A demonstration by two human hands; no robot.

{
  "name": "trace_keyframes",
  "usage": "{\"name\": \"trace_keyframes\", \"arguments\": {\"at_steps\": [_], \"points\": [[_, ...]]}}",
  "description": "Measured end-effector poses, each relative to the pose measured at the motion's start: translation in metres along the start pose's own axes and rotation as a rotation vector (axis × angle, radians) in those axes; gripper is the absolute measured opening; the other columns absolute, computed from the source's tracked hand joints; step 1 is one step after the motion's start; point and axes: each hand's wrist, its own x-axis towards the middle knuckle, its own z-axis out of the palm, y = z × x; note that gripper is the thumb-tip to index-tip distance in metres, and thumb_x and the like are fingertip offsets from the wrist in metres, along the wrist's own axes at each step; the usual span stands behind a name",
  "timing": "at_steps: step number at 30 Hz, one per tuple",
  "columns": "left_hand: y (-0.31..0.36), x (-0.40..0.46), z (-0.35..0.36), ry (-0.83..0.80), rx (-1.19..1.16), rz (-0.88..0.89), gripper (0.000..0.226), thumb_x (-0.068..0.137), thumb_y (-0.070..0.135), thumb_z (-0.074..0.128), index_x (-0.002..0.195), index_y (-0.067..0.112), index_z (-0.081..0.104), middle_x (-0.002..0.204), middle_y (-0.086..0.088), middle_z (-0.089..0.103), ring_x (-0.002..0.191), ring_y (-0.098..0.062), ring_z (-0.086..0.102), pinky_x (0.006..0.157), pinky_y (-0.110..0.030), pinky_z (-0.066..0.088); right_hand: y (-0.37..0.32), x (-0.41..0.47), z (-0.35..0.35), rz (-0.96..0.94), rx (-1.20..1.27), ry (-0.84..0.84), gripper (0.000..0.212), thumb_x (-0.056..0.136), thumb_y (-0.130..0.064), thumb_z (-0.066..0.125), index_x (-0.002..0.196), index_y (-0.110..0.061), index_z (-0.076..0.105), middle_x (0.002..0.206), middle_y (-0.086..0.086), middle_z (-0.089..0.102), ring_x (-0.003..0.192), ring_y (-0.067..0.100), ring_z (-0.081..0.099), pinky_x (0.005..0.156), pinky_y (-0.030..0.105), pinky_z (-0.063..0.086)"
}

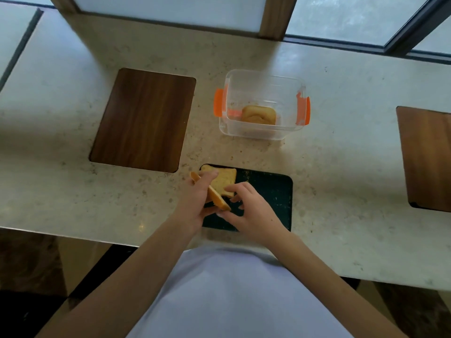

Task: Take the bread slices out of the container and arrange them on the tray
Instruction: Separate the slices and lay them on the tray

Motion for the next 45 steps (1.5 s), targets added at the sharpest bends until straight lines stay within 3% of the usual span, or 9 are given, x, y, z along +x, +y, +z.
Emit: {"name": "trace_keyframes", "arguments": {"at_steps": [3, 6, 9, 15, 20, 27, 33, 39, 45], "points": [[0.004, -0.007, 0.0, -0.04, 0.05, 0.06, 0.055, 0.084, 0.057, 0.067, 0.126, 0.023, 0.059, 0.12, -0.011, 0.068, 0.107, -0.028, 0.067, 0.092, -0.052, 0.057, -0.001, 0.0, 0.001, -0.025, 0.06, 0.062, 0.026, 0.094, -0.033, 0.068, 0.119, -0.028, 0.064, 0.11, -0.011, 0.063, 0.094, 0.006, 0.063, 0.081, 0.025, 0.058], [0.002, -0.006, -0.009, 0.005, 0.304, 0.156, 0.043, 0.088, 0.068, 0.05, 0.112, 0.033, 0.061, 0.117, -0.003, 0.064, 0.107, -0.021, 0.062, 0.097, -0.044, 0.049, 0.007, -0.001, 0.002, 0.231, 0.305, 0.113, 0.023, 0.096, -0.024, 0.064, 0.118, -0.024, 0.067, 0.102, -0.006, 0.073, 0.09, 0.016, 0.07, 0.078, 0.035, 0.062], [-0.014, 0.002, -0.027, -0.031, 0.547, 0.112, 0.038, 0.1, 0.053, 0.043, 0.121, 0.025, 0.06, 0.119, -0.004, 0.064, 0.109, -0.023, 0.06, 0.097, -0.041, 0.045, 0.019, -0.004, 0.007, 0.5, 0.49, 0.048, 0.03, 0.097, -0.021, 0.066, 0.126, -0.02, 0.062, 0.109, -0.005, 0.072, 0.099, 0.016, 0.071, 0.081, 0.034, 0.063], [-0.037, 0.015, -0.052, -0.041, 0.728, -0.02, 0.026, 0.098, 0.038, 0.052, 0.117, 0.024, 0.064, 0.112, -0.001, 0.066, 0.098, -0.02, 0.063, 0.078, -0.035, 0.053, 0.031, 0.0, 0.029, 0.709, 0.315, -0.061, 0.03, 0.094, -0.019, 0.068, 0.119, -0.016, 0.052, 0.107, 0.006, 0.067, 0.087, 0.018, 0.066, 0.065, 0.031, 0.055], [-0.041, 0.016, -0.05, 0.019, 0.65, -0.025, 0.019, 0.094, 0.037, 0.055, 0.101, 0.024, 0.066, 0.112, -0.004, 0.066, 0.101, -0.022, 0.063, 0.09, -0.044, 0.055, 0.021, 0.015, 0.041, 0.666, 0.08, -0.135, 0.027, 0.089, -0.014, 0.056, 0.116, -0.009, 0.053, 0.115, 0.013, 0.057, 0.095, 0.026, 0.059, 0.071, 0.037, 0.049], [-0.039, 0.017, -0.05, 0.077, 0.6, 0.074, 0.035, 0.093, 0.036, 0.054, 0.124, 0.021, 0.061, 0.111, 0.006, 0.062, 0.098, -0.012, 0.058, 0.089, -0.038, 0.051, 0.014, 0.02, 0.038, 0.674, -0.006, -0.186, 0.046, 0.091, -0.017, 0.057, 0.135, -0.009, 0.045, 0.131, 0.013, 0.044, 0.118, 0.034, 0.051, 0.099, 0.049, 0.05], [-0.044, 0.015, -0.051, 0.108, 0.648, 0.131, 0.058, 0.094, 0.035, 0.054, 0.149, 0.019, 0.045, 0.127, 0.004, 0.052, 0.116, -0.017, 0.052, 0.105, -0.047, 0.045, 0.019, 0.011, 0.035, 0.634, 0.113, -0.154, 0.043, 0.092, -0.011, 0.06, 0.134, -0.011, 0.049, 0.121, 0.008, 0.059, 0.104, 0.028, 0.064, 0.086, 0.045, 0.057], [-0.044, 0.017, -0.048, 0.096, 0.675, 0.143, 0.046, 0.096, 0.032, 0.055, 0.139, 0.019, 0.055, 0.094, 0.018, 0.055, 0.082, 0.002, 0.052, 0.068, -0.02, 0.04, 0.015, 0.012, 0.036, 0.628, 0.103, -0.225, 0.036, 0.092, -0.016, 0.061, 0.126, -0.008, 0.057, 0.119, 0.014, 0.067, 0.109, 0.033, 0.064, 0.094, 0.05, 0.053], [-0.038, 0.017, -0.05, 0.066, 0.702, 0.118, 0.057, 0.095, 0.039, 0.054, 0.148, 0.019, 0.047, 0.144, -0.001, 0.052, 0.113, -0.011, 0.047, 0.09, -0.03, 0.037, 0.014, 0.017, 0.04, 0.625, 0.147, -0.221, 0.029, 0.09, -0.016, 0.06, 0.118, -0.008, 0.062, 0.116, 0.015, 0.069, 0.108, 0.033, 0.065, 0.091, 0.049, 0.055]]}}
